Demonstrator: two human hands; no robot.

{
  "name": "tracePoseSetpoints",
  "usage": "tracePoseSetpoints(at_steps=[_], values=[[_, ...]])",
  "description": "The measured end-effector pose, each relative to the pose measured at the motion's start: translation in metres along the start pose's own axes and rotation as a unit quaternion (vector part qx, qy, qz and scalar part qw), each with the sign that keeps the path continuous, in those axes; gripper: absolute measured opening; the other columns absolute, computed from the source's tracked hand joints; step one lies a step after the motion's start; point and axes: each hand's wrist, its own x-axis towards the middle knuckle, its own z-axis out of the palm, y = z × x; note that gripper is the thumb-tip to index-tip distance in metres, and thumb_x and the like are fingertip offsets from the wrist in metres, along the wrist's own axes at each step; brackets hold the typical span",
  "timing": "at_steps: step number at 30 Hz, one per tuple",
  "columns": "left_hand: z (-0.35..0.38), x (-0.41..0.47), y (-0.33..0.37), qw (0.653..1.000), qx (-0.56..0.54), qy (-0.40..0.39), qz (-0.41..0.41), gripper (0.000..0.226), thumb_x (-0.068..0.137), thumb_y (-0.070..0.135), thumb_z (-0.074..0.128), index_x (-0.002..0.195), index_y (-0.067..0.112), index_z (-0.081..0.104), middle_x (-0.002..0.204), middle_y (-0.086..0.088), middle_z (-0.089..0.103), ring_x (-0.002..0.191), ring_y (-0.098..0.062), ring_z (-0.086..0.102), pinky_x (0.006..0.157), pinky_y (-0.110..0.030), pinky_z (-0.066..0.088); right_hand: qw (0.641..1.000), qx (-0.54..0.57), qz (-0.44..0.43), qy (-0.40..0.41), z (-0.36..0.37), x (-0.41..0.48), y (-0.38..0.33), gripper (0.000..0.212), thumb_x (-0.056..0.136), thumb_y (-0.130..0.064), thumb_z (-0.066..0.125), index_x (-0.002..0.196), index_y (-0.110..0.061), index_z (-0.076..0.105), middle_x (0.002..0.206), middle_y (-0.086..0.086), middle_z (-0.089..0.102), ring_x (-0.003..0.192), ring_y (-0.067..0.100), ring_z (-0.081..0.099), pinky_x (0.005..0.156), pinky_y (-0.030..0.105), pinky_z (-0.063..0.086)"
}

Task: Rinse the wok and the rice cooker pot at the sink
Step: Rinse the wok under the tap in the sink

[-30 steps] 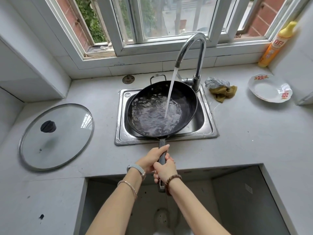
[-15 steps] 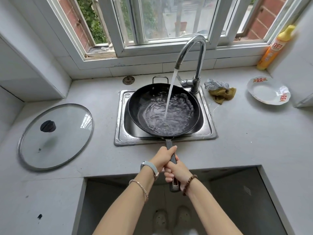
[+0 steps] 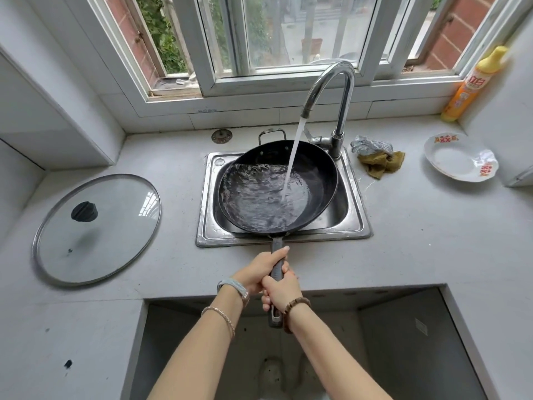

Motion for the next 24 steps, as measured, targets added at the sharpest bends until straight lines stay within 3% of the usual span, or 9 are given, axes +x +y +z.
tracePoseSetpoints(at_steps=[5,8,11,17,22,24], values=[[0.007,0.001,0.001,0.999,0.042,0.032,0.011,0.041,0.098,0.032,0.053,0.064,0.011,0.048,0.052,-0.001,0.052,0.07,-0.028,0.058,0.073,-0.034,0.048,0.999,0.036,0.01,-0.033,-0.012,0.001,0.0,0.018,0.086,0.005,0.04,0.092,-0.011,0.035,0.045,0.004,0.038,0.031,0.013,0.034,0.037,0.02,0.037],[0.019,0.0,0.004,0.995,0.075,0.063,0.018,0.041,0.099,0.029,0.052,0.064,0.01,0.048,0.054,-0.002,0.053,0.051,-0.016,0.056,0.051,-0.02,0.046,0.995,0.07,0.02,-0.066,-0.024,-0.001,-0.002,0.018,0.09,0.004,0.039,0.093,-0.012,0.034,0.046,0.002,0.035,0.032,0.011,0.032,0.035,0.018,0.033],[0.031,0.002,0.006,0.989,0.111,0.089,0.027,0.04,0.1,0.028,0.051,0.065,0.007,0.05,0.049,0.001,0.055,0.038,-0.008,0.052,0.044,-0.016,0.043,0.989,0.105,0.024,-0.099,-0.037,-0.004,-0.005,0.017,0.094,0.003,0.041,0.092,-0.013,0.034,0.045,0.0,0.035,0.032,0.009,0.029,0.035,0.018,0.03],[0.04,0.003,0.008,0.989,0.112,0.096,0.024,0.041,0.1,0.027,0.05,0.065,0.007,0.051,0.048,0.001,0.054,0.038,-0.008,0.052,0.044,-0.016,0.043,0.986,0.115,0.03,-0.112,-0.047,-0.004,-0.007,0.016,0.095,0.001,0.043,0.093,-0.014,0.036,0.047,-0.001,0.035,0.033,0.007,0.029,0.034,0.017,0.029],[0.022,0.0,0.005,0.994,0.092,0.058,0.01,0.048,0.099,0.035,0.05,0.058,0.01,0.05,0.051,-0.002,0.052,0.047,-0.014,0.053,0.049,-0.019,0.044,0.997,0.053,0.02,-0.055,-0.027,0.001,-0.003,0.019,0.089,0.004,0.042,0.091,-0.013,0.036,0.049,0.004,0.037,0.032,0.011,0.034,0.035,0.019,0.035],[0.014,-0.002,0.004,0.998,0.052,0.041,0.002,0.045,0.099,0.034,0.051,0.06,0.011,0.048,0.054,-0.004,0.05,0.055,-0.018,0.058,0.059,-0.023,0.049,0.999,0.024,0.008,-0.026,-0.014,0.003,0.0,0.022,0.086,0.004,0.042,0.092,-0.016,0.036,0.05,0.006,0.04,0.03,0.013,0.037,0.036,0.02,0.038]])
